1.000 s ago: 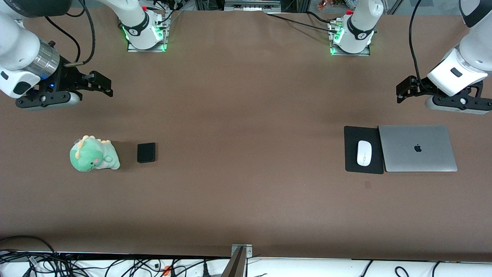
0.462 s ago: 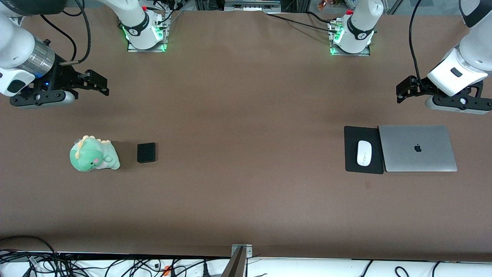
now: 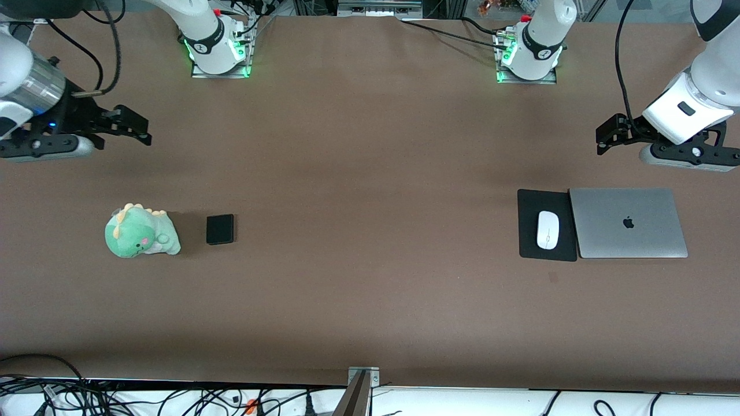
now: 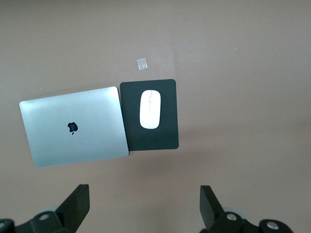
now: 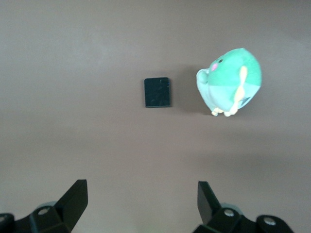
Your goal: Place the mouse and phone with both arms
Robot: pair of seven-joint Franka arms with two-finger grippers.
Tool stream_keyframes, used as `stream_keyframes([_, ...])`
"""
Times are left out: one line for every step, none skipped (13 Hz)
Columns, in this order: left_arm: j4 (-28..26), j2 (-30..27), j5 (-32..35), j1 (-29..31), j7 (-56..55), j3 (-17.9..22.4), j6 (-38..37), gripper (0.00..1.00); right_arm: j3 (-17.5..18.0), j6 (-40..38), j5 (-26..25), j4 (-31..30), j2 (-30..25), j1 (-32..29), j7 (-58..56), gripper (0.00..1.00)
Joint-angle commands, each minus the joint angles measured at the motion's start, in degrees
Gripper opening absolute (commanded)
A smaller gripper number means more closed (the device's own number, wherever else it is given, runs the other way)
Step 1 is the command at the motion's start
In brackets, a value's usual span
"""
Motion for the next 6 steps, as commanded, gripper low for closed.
stream_keyframes([0.8, -0.3, 1.0, 0.0, 0.4, -0.2, -1.2, 1.00, 6.3, -1.0, -0.4, 1.7, 1.0, -8.0, -0.8, 1.00])
stream_keyframes([0.8, -0.3, 1.0, 0.0, 0.2, -0.2, -1.2, 1.00, 10.2, -1.3, -0.4, 1.7, 0.9, -11.6, -0.6, 1.00])
stream_keyframes([0.8, -0.3, 1.0, 0.0, 0.1, -0.2, -1.2, 1.00, 11.3, -1.3, -0.3, 1.6, 0.6, -12.4, -0.6, 1.00])
stream_keyframes([0.8, -0.3, 1.0, 0.0, 0.1, -0.2, -1.2, 1.00, 11.3, -1.4, -0.4, 1.7, 0.5, -12.4, -0.8, 1.00])
stream_keyframes([0.8, -0.3, 1.0, -0.1, 0.1, -0.2, -1.2, 1.00, 11.4, -1.3, -0.4, 1.8, 0.6, -12.3, -0.7, 1.00])
stream_keyframes([0.8, -0.3, 1.0, -0.1, 0.2, -0.2, -1.2, 1.00, 11.4, -1.4, -0.5, 1.9, 0.7, -12.1, -0.7, 1.00])
